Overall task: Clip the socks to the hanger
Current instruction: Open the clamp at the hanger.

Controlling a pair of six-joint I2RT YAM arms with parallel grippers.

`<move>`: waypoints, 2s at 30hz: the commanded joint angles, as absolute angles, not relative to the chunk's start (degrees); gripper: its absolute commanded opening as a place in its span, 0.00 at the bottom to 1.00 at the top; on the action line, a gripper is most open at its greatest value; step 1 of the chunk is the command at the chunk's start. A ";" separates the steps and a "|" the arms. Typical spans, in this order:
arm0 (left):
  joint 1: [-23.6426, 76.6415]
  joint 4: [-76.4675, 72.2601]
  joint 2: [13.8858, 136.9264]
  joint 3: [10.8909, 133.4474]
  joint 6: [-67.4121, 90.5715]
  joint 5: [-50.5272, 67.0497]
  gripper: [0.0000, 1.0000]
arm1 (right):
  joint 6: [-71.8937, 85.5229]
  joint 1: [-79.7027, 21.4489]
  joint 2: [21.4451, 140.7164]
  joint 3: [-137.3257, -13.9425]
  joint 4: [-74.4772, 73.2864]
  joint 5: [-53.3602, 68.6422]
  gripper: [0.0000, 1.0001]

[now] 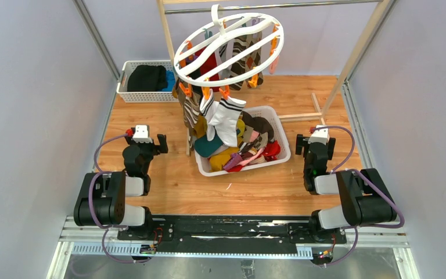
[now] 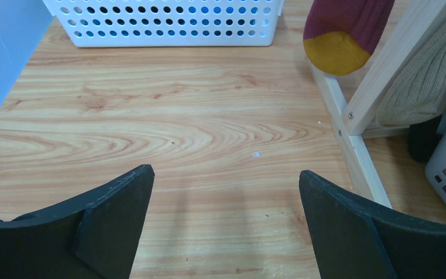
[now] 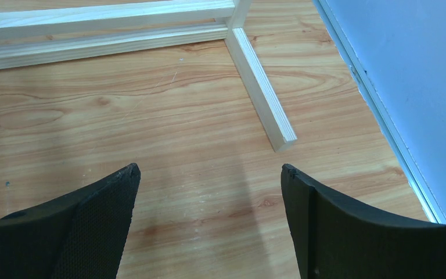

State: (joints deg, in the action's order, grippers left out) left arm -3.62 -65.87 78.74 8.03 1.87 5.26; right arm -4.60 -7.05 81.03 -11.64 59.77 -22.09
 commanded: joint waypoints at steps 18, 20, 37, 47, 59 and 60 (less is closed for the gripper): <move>-6.02 -12.09 62.00 33.02 -1.23 15.24 1.00 | 8.77 -9.23 63.26 -34.87 17.91 -17.53 0.90; -6.63 -3.62 60.65 38.29 -1.26 18.67 1.00 | 17.72 -8.86 62.53 -37.90 12.42 -11.17 0.90; -6.77 26.74 60.82 62.58 0.35 36.17 1.00 | 18.54 -10.13 59.05 -54.27 10.64 34.70 0.65; -6.77 37.95 58.70 65.91 -4.75 46.13 1.00 | 44.13 -10.24 69.15 -60.33 48.58 60.01 0.71; -6.77 39.45 55.19 65.20 -4.70 50.29 1.00 | 72.40 -12.79 85.48 -69.72 80.18 66.77 0.80; -6.77 39.46 54.95 64.99 -4.54 50.30 1.00 | 73.24 -13.27 86.12 -70.15 81.25 67.02 0.79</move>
State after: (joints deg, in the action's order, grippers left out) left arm -6.57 38.09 56.27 64.93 -4.54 47.72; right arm 63.59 -11.33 84.47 -67.20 68.62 63.31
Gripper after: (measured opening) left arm 0.999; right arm 0.797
